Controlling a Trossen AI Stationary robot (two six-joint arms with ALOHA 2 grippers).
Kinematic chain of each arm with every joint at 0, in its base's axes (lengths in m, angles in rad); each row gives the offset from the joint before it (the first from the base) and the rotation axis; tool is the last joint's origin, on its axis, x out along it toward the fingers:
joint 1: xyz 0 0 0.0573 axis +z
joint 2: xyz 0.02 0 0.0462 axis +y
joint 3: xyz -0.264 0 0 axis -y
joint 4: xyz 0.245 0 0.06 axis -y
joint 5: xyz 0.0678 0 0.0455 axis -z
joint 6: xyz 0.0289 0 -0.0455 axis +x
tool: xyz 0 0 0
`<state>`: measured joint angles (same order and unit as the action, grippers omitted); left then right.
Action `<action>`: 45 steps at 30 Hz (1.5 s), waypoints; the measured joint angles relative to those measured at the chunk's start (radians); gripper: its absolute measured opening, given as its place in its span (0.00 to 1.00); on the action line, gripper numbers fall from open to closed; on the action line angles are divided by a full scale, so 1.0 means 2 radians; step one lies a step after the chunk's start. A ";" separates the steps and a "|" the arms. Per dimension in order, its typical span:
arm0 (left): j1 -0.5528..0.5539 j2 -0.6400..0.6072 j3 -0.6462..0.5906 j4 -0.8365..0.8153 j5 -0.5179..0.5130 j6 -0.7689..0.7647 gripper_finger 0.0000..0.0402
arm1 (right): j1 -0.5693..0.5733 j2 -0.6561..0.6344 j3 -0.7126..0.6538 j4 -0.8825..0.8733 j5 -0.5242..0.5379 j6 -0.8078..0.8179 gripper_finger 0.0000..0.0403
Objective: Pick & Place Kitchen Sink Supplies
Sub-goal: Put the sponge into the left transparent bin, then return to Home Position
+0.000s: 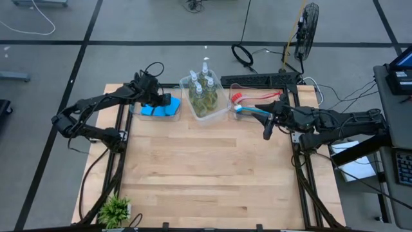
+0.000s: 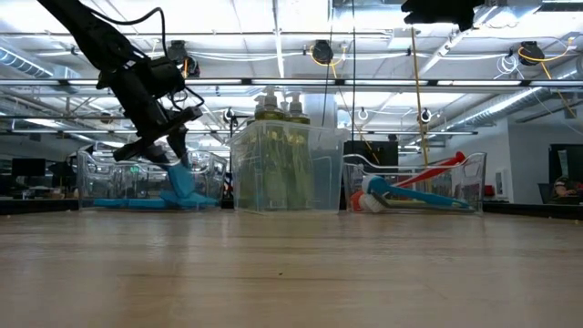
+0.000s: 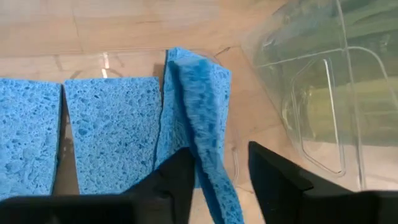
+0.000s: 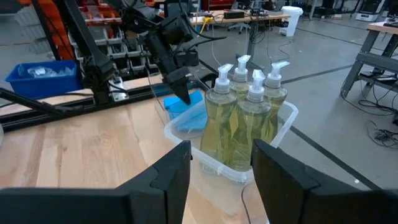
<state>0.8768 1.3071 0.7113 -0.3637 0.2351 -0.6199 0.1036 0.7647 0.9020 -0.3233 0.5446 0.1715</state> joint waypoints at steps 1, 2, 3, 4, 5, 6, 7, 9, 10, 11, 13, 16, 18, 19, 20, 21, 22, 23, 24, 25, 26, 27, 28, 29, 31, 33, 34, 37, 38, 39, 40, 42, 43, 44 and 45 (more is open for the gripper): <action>0.000 0.000 0.000 0.000 0.000 0.005 0.39 | 0.000 0.000 0.000 0.001 0.000 0.000 0.39; 0.000 0.000 0.000 -0.001 0.001 0.008 0.41 | 0.000 0.000 0.000 0.002 0.000 0.000 0.39; 0.000 -0.001 0.000 -0.001 0.001 0.009 0.44 | 0.000 0.000 0.000 0.002 0.000 0.000 0.39; 0.000 -0.004 0.000 -0.003 0.000 0.009 0.47 | 0.000 0.000 0.000 0.002 0.000 0.000 0.39; 0.000 -0.008 0.000 -0.005 0.001 0.009 0.49 | 0.000 0.000 0.000 0.002 0.000 0.000 0.39; 0.000 -0.013 0.000 -0.004 0.001 0.011 0.52 | 0.000 0.000 0.000 0.002 0.000 0.000 0.39; 0.000 -0.018 0.000 -0.004 0.002 0.011 0.54 | 0.000 0.000 0.000 0.002 0.000 0.000 0.39; 0.000 -0.031 0.000 -0.007 0.001 0.012 0.58 | 0.000 0.000 0.000 0.002 0.000 0.000 0.39; 0.001 -0.039 0.000 -0.009 -0.001 0.012 0.59 | 0.000 0.000 0.000 0.002 0.000 0.000 0.39; 0.002 -0.049 0.000 -0.011 -0.002 0.012 0.61 | 0.000 0.000 0.000 0.002 0.000 0.000 0.39; 0.004 -0.065 0.000 -0.019 -0.004 0.012 0.62 | 0.000 0.000 0.000 0.002 0.000 0.000 0.39; 0.007 -0.093 0.000 -0.040 -0.009 0.012 0.63 | 0.000 0.000 0.000 0.002 0.000 0.000 0.39; 0.007 -0.110 0.000 -0.050 -0.016 0.012 0.63 | 0.000 0.000 0.000 0.002 0.000 0.000 0.39; 0.007 -0.119 0.000 -0.057 -0.017 0.012 0.62 | 0.000 0.000 0.000 0.002 0.000 0.000 0.39; 0.007 -0.127 0.000 -0.063 -0.016 0.012 0.62 | 0.000 0.000 0.000 0.002 0.000 0.000 0.39; 0.007 -0.136 0.000 -0.064 -0.013 0.012 0.61 | 0.000 0.000 0.000 0.002 0.000 0.000 0.39; 0.006 -0.146 0.000 -0.064 -0.008 0.012 0.60 | 0.000 0.000 0.000 0.002 0.000 0.000 0.39; 0.005 -0.156 0.000 -0.064 -0.003 0.012 0.59 | 0.000 0.000 0.000 0.002 0.000 0.000 0.39; 0.003 -0.167 0.000 -0.063 0.002 0.011 0.59 | 0.000 0.000 0.000 0.002 0.000 0.000 0.39; 0.002 -0.177 0.000 -0.062 0.005 0.012 0.57 | 0.000 0.000 0.000 0.002 0.000 0.000 0.39; -0.001 -0.189 0.000 -0.060 0.010 0.013 0.56 | 0.000 0.000 0.000 0.002 0.000 0.000 0.39; -0.004 -0.201 0.000 -0.058 0.016 0.016 0.55 | 0.000 0.000 0.000 0.002 0.000 0.000 0.39; -0.008 -0.213 0.000 -0.056 0.023 0.019 0.54 | 0.000 0.000 0.000 0.002 0.000 0.000 0.39; -0.011 -0.224 0.000 -0.054 0.032 0.023 0.53 | 0.000 0.000 0.000 0.002 0.000 0.000 0.39; -0.020 -0.248 0.000 -0.048 0.053 0.025 0.51 | 0.000 0.000 0.000 0.001 0.001 -0.004 0.39; -0.031 -0.272 0.000 -0.038 0.067 0.023 0.49 | 0.000 -0.002 0.000 -0.005 0.001 -0.021 0.39; -0.038 -0.283 0.000 -0.033 0.066 0.021 0.49 | 0.000 -0.003 0.000 -0.007 0.001 -0.028 0.39; -0.060 -0.312 0.000 0.001 0.059 0.034 0.48 | 0.000 -0.006 0.000 -0.004 0.002 -0.027 0.39; -0.069 -0.320 0.000 0.015 0.057 0.044 0.48 | 0.000 -0.007 0.000 -0.002 0.002 -0.023 0.39; -0.076 -0.327 0.000 0.028 0.056 0.053 0.48 | 0.000 -0.008 0.000 0.003 0.003 -0.020 0.39; -0.084 -0.334 0.000 0.042 0.056 0.062 0.48 | 0.000 -0.011 0.000 0.005 0.003 -0.020 0.39; -0.101 -0.347 0.000 0.065 0.056 0.085 0.49 | 0.000 -0.017 0.000 0.004 0.003 -0.019 0.39; -0.111 -0.352 0.000 0.070 0.056 0.097 0.50 | -0.002 -0.022 0.000 0.004 0.003 -0.016 0.39; -0.120 -0.358 0.000 0.073 0.055 0.108 0.51 | -0.005 -0.027 0.000 0.003 0.003 -0.011 0.39; -0.131 -0.363 0.000 0.073 0.051 0.117 0.51 | -0.008 -0.034 0.000 0.000 0.003 -0.004 0.39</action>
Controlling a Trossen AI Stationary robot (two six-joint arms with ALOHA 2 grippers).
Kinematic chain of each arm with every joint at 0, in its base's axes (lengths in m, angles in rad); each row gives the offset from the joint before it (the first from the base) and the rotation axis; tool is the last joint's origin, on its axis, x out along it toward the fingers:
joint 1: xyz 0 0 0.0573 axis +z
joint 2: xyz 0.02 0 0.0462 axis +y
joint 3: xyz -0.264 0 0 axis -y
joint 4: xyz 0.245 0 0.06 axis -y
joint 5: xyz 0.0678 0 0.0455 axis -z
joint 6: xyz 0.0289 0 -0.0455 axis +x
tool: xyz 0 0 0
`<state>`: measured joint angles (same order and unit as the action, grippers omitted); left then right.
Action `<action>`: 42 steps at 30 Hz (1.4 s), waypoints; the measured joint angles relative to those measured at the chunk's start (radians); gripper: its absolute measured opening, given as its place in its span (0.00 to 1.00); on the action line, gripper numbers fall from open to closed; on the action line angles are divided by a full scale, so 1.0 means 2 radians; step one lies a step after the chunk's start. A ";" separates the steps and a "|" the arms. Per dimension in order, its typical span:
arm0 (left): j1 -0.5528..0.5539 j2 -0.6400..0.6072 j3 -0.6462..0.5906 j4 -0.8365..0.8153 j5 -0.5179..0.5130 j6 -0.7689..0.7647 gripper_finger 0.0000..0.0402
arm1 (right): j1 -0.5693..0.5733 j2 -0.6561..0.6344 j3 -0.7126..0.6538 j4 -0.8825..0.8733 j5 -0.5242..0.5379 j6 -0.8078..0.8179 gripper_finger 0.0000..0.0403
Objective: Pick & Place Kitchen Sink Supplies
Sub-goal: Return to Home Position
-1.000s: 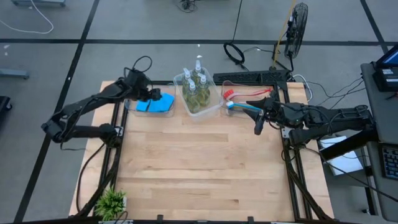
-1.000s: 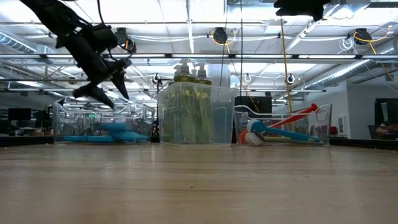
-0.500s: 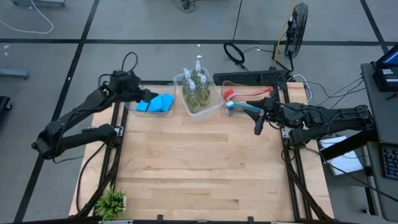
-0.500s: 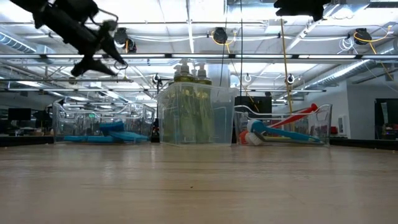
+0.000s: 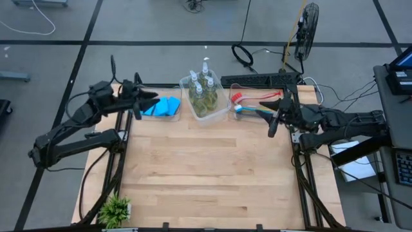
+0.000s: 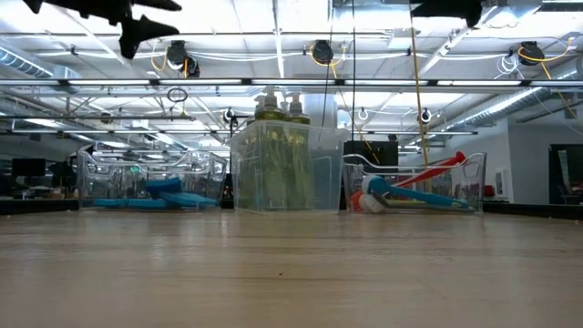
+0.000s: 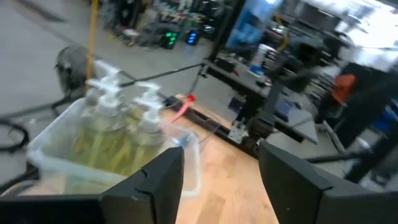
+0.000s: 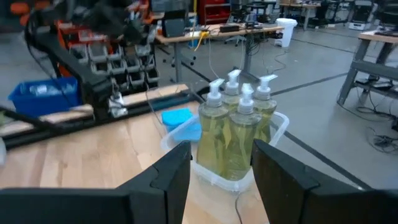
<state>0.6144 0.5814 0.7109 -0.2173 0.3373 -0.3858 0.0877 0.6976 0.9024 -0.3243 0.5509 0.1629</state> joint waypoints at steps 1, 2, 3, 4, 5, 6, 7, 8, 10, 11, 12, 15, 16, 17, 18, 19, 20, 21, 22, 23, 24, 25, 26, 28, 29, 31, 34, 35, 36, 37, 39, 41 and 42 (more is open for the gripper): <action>-0.011 -0.004 0.000 0.000 -0.002 0.009 0.52 | -0.003 -0.007 0.000 -0.005 0.000 0.007 0.39; -0.023 -0.008 0.000 0.000 -0.008 0.018 0.52 | -0.006 -0.014 0.000 -0.012 0.001 0.015 0.39; -0.036 -0.013 0.000 0.000 -0.016 0.029 0.53 | -0.010 -0.021 0.000 -0.021 0.001 0.022 0.39; -0.050 -0.018 0.000 -0.001 -0.028 0.040 0.53 | -0.012 -0.028 0.000 -0.032 0.000 0.027 0.39; -0.064 -0.022 0.000 -0.001 -0.041 0.051 0.54 | -0.015 -0.036 0.000 -0.044 0.000 0.032 0.39; -0.079 -0.026 0.000 -0.001 -0.058 0.059 0.54 | -0.017 -0.044 0.000 -0.053 -0.001 0.037 0.39; -0.093 -0.029 0.000 0.000 -0.075 0.063 0.54 | -0.019 -0.052 0.000 -0.061 0.000 0.042 0.39; -0.107 -0.032 0.000 0.000 -0.091 0.067 0.54 | -0.020 -0.058 0.000 -0.070 -0.001 0.044 0.39; -0.134 -0.036 0.000 0.002 -0.115 0.074 0.53 | -0.021 -0.071 -0.006 -0.071 0.000 0.043 0.39; -0.147 -0.037 0.000 0.001 -0.121 0.077 0.53 | -0.021 -0.078 -0.011 -0.071 0.000 0.043 0.39; -0.159 -0.037 0.000 0.001 -0.128 0.079 0.53 | -0.021 -0.085 -0.018 -0.072 -0.001 0.044 0.39; -0.192 -0.037 -0.012 0.019 -0.145 0.084 0.52 | -0.021 -0.107 -0.043 -0.071 -0.001 0.053 0.39; -0.201 -0.037 -0.021 0.037 -0.151 0.085 0.52 | -0.021 -0.116 -0.052 -0.073 -0.001 0.062 0.39; -0.210 -0.037 -0.032 0.062 -0.156 0.088 0.52 | -0.021 -0.125 -0.062 -0.073 -0.001 0.070 0.39; -0.217 -0.039 -0.044 0.081 -0.158 0.092 0.52 | -0.021 -0.134 -0.071 -0.072 -0.001 0.077 0.39; -0.223 -0.041 -0.056 0.094 -0.163 0.095 0.52 | -0.021 -0.145 -0.081 -0.071 -0.002 0.083 0.39; -0.228 -0.044 -0.066 0.103 -0.168 0.095 0.52 | -0.021 -0.155 -0.090 -0.072 -0.002 0.089 0.39; -0.232 -0.048 -0.075 0.109 -0.173 0.090 0.53 | -0.021 -0.165 -0.098 -0.073 -0.002 0.094 0.39; -0.234 -0.054 -0.082 0.109 -0.181 0.085 0.53 | -0.021 -0.174 -0.104 -0.072 -0.003 0.096 0.39; -0.237 -0.061 -0.089 0.105 -0.186 0.081 0.54 | -0.021 -0.184 -0.110 -0.072 -0.003 0.096 0.39; -0.238 -0.068 -0.095 0.105 -0.190 0.079 0.54 | -0.021 -0.194 -0.116 -0.072 -0.003 0.096 0.39; -0.240 -0.077 -0.100 0.108 -0.194 0.078 0.54 | -0.021 -0.205 -0.121 -0.072 -0.003 0.095 0.39; -0.241 -0.085 -0.105 0.107 -0.196 0.079 0.55 | -0.021 -0.215 -0.126 -0.072 -0.005 0.092 0.39; -0.244 -0.102 -0.114 0.106 -0.196 0.087 0.55 | -0.021 -0.237 -0.135 -0.073 -0.019 0.082 0.39; -0.245 -0.110 -0.118 0.107 -0.196 0.091 0.55 | -0.021 -0.247 -0.139 -0.074 -0.031 0.078 0.39; -0.247 -0.127 -0.127 0.103 -0.196 0.099 0.54 | -0.021 -0.269 -0.147 -0.077 -0.056 0.076 0.39; -0.247 -0.153 -0.146 0.095 -0.197 0.103 0.53 | -0.021 -0.302 -0.163 -0.087 -0.080 0.084 0.39; -0.247 -0.160 -0.153 0.095 -0.197 0.102 0.53 | -0.021 -0.312 -0.168 -0.089 -0.084 0.086 0.39; -0.247 -0.166 -0.160 0.096 -0.196 0.102 0.53 | -0.021 -0.322 -0.174 -0.088 -0.093 0.086 0.39; -0.247 -0.172 -0.167 0.096 -0.197 0.103 0.54 | -0.021 -0.332 -0.179 -0.088 -0.103 0.085 0.39; -0.247 -0.181 -0.180 0.102 -0.196 0.107 0.54 | -0.021 -0.347 -0.190 -0.087 -0.120 0.084 0.39; -0.247 -0.190 -0.193 0.111 -0.196 0.110 0.55 | -0.021 -0.347 -0.196 -0.088 -0.121 0.087 0.39; -0.246 -0.194 -0.199 0.112 -0.196 0.110 0.56 | -0.021 -0.346 -0.197 -0.093 -0.122 0.087 0.39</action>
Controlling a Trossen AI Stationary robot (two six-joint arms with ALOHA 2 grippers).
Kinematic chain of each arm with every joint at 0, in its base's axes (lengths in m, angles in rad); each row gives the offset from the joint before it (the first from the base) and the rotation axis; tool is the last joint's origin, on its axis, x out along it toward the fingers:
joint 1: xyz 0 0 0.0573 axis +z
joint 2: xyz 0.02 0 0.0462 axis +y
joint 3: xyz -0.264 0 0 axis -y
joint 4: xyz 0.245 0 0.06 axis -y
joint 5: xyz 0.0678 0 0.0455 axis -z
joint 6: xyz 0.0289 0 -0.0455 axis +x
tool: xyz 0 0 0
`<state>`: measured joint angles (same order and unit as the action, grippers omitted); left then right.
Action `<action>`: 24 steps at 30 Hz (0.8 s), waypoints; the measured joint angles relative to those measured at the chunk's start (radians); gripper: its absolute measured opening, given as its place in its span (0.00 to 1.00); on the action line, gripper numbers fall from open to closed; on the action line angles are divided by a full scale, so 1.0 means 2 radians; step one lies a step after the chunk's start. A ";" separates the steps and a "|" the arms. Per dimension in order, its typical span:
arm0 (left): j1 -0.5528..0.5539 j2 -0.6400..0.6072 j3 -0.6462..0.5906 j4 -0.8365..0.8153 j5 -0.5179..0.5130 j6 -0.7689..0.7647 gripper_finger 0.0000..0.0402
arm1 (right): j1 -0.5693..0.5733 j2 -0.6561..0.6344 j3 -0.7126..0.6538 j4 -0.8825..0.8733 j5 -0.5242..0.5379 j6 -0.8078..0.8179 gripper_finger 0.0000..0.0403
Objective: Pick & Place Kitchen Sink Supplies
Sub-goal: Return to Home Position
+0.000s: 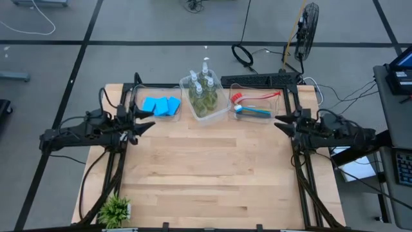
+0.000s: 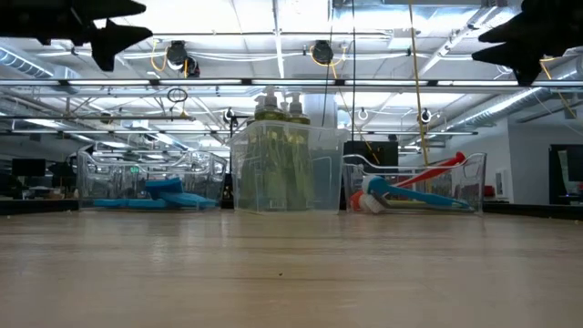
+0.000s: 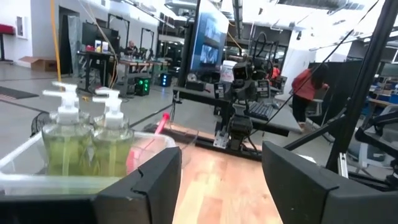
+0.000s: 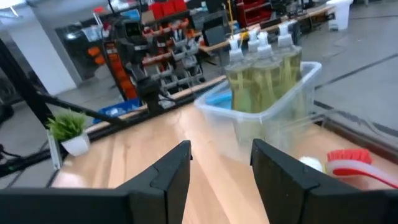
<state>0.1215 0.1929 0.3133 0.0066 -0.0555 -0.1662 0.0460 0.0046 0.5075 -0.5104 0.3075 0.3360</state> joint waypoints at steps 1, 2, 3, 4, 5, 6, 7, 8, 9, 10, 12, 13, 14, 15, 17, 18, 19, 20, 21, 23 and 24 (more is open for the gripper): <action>0.000 -0.003 -0.006 -0.001 0.000 -0.001 0.56 | 0.000 0.001 -0.002 0.000 0.000 -0.001 0.39; 0.000 -0.006 -0.011 0.000 0.000 -0.005 0.56 | 0.000 0.003 -0.005 0.004 0.000 -0.003 0.39; 0.000 -0.010 -0.017 0.000 0.000 -0.005 0.56 | 0.000 0.003 -0.008 0.004 0.000 -0.004 0.39; 0.000 -0.015 -0.024 0.001 0.000 -0.004 0.56 | 0.000 0.003 -0.013 0.002 0.000 -0.003 0.39; 0.000 -0.017 -0.029 0.005 0.000 -0.001 0.56 | 0.000 0.002 -0.017 0.000 -0.002 -0.003 0.39; 0.000 -0.021 -0.035 0.013 0.000 0.001 0.55 | 0.000 0.001 -0.020 0.003 -0.007 -0.002 0.39; 0.000 -0.026 -0.043 0.022 0.000 0.004 0.55 | 0.000 0.000 -0.026 0.007 -0.011 0.000 0.39; 0.000 -0.029 -0.050 0.032 0.000 0.006 0.55 | 0.000 0.000 -0.032 0.012 -0.013 0.004 0.39; 0.000 -0.035 -0.060 0.044 0.000 0.007 0.55 | 0.000 0.001 -0.038 0.013 -0.016 0.008 0.39; 0.000 -0.040 -0.069 0.054 0.001 0.006 0.54 | 0.000 0.001 -0.045 0.012 -0.023 0.014 0.39; 0.000 -0.049 -0.087 0.068 0.001 0.003 0.55 | 0.000 0.001 -0.061 0.021 -0.026 0.025 0.39; 0.000 -0.052 -0.097 0.076 0.001 0.000 0.55 | 0.000 0.001 -0.069 0.028 -0.033 0.031 0.39; 0.000 -0.056 -0.104 0.083 0.001 -0.002 0.55 | 0.000 0.001 -0.077 0.037 -0.042 0.035 0.39; 0.000 -0.060 -0.111 0.089 0.001 -0.005 0.56 | 0.000 0.001 -0.085 0.047 -0.052 0.037 0.39; 0.000 -0.066 -0.121 0.094 0.001 -0.011 0.57 | 0.000 0.001 -0.102 0.074 -0.070 0.043 0.39; 0.000 -0.070 -0.126 0.093 0.002 -0.013 0.57 | 0.000 0.001 -0.111 0.088 -0.077 0.045 0.39; 0.000 -0.072 -0.128 0.092 0.003 -0.016 0.57 | 0.000 0.001 -0.120 0.100 -0.080 0.047 0.39; 0.000 -0.075 -0.130 0.092 0.004 -0.019 0.56 | 0.000 0.001 -0.129 0.110 -0.086 0.047 0.39; 0.000 -0.076 -0.131 0.092 0.005 -0.020 0.56 | 0.000 0.001 -0.139 0.121 -0.089 0.047 0.39; 0.000 -0.076 -0.131 0.085 0.005 -0.020 0.55 | 0.000 0.001 -0.157 0.138 -0.089 0.047 0.39; 0.000 -0.075 -0.131 0.079 0.005 -0.019 0.55 | 0.000 0.001 -0.164 0.141 -0.088 0.051 0.39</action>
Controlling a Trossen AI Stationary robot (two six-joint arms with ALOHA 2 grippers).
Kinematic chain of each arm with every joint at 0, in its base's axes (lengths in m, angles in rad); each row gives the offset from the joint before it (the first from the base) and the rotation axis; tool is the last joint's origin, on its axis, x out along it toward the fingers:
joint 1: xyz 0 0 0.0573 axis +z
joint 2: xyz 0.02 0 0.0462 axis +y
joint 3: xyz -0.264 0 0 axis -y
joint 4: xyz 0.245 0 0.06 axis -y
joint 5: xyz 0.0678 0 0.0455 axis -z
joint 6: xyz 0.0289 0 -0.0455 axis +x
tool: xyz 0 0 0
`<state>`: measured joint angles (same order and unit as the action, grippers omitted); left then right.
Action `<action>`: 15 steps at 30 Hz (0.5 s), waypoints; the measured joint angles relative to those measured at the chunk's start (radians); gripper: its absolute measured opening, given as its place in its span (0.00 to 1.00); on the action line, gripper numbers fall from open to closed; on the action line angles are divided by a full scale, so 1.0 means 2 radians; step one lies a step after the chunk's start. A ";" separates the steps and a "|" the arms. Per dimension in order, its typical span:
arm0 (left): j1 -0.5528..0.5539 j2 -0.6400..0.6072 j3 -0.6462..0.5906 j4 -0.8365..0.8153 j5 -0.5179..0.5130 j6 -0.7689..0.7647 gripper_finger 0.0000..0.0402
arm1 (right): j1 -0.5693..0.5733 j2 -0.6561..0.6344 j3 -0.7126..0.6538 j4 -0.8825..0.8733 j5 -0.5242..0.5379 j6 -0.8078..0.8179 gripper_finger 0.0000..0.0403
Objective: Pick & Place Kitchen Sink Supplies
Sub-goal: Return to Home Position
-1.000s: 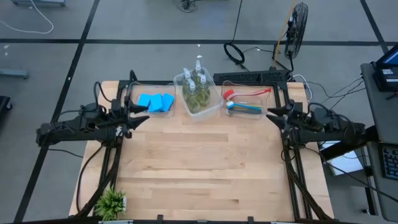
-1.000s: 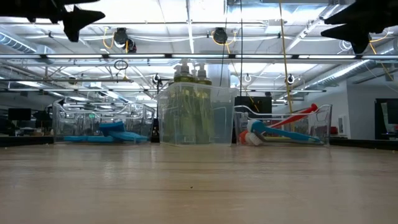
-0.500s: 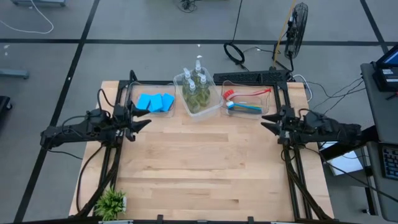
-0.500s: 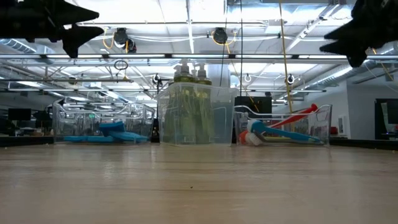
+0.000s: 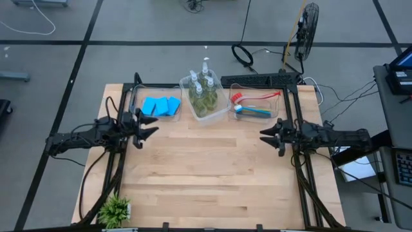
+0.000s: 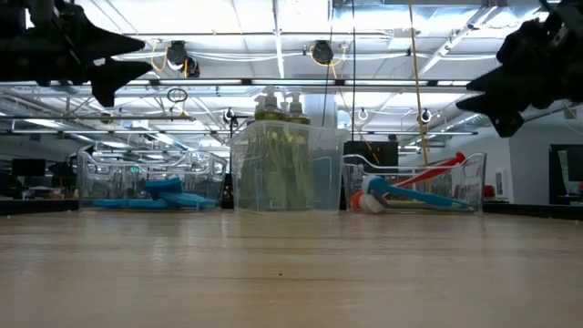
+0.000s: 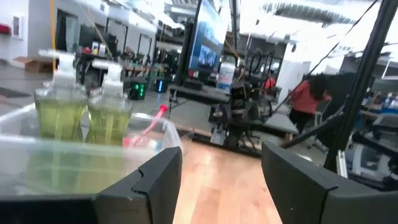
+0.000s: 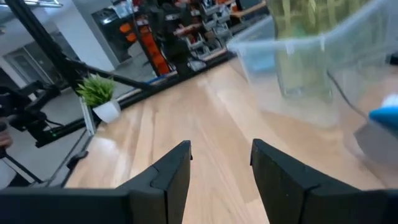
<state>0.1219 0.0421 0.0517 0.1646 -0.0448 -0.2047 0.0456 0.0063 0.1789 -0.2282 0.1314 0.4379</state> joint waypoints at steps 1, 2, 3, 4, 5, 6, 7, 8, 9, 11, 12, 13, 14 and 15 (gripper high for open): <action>0.000 0.000 0.000 -0.008 0.000 0.000 0.54 | 0.000 0.000 -0.008 0.005 0.000 0.005 0.39; 0.000 0.000 0.000 -0.018 0.000 0.000 0.54 | 0.000 0.001 -0.016 0.017 0.000 0.010 0.39; 0.000 0.000 0.000 -0.027 0.000 -0.003 0.54 | 0.000 0.000 -0.023 0.030 -0.001 0.015 0.39; 0.000 0.000 0.000 -0.035 0.000 -0.004 0.53 | 0.000 0.000 -0.030 0.033 -0.002 0.020 0.39; 0.000 0.000 0.000 -0.043 0.000 -0.006 0.53 | 0.000 0.000 -0.036 0.038 -0.002 0.023 0.39; 0.000 0.000 0.000 -0.048 0.000 -0.006 0.53 | 0.000 0.000 -0.042 0.044 -0.002 0.024 0.39; 0.000 0.000 0.000 -0.052 0.000 -0.006 0.54 | 0.000 0.000 -0.048 0.054 -0.002 0.023 0.39; 0.000 0.000 0.000 -0.055 0.000 -0.006 0.54 | 0.000 0.000 -0.052 0.063 -0.001 0.021 0.39; 0.000 0.000 0.000 -0.058 0.000 -0.005 0.54 | 0.000 0.000 -0.056 0.070 0.000 0.018 0.39; 0.000 0.000 0.000 -0.067 -0.003 -0.002 0.55 | 0.000 0.000 -0.060 0.080 0.000 0.010 0.39; 0.000 0.001 0.000 -0.074 -0.004 0.000 0.55 | 0.000 0.000 -0.060 0.080 0.001 0.008 0.39; 0.000 0.001 0.000 -0.081 -0.004 0.000 0.56 | 0.000 0.000 -0.060 0.080 0.005 0.006 0.39; 0.000 0.001 0.000 -0.087 -0.004 -0.001 0.56 | 0.000 0.000 -0.060 0.081 0.011 0.005 0.39; 0.000 0.002 0.000 -0.089 -0.004 -0.004 0.56 | 0.000 0.000 -0.060 0.081 0.014 0.000 0.39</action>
<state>0.1219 0.0452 0.0509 -0.0137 -0.0537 -0.2124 0.0456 0.0067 0.0589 -0.0664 0.1590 0.4376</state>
